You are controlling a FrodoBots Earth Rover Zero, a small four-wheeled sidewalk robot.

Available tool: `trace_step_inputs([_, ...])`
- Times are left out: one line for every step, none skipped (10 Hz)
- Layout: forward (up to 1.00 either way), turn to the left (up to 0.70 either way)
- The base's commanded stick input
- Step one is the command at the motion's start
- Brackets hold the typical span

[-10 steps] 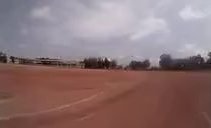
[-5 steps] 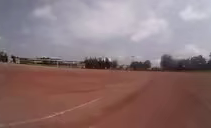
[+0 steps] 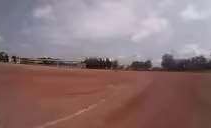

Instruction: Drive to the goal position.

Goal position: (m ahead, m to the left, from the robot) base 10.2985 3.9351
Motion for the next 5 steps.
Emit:
trace_step_inputs([0.70,0.00])
trace_step_inputs([0.70,0.00])
trace_step_inputs([0.70,0.00])
trace_step_inputs([0.70,0.00])
trace_step_inputs([0.70,0.00])
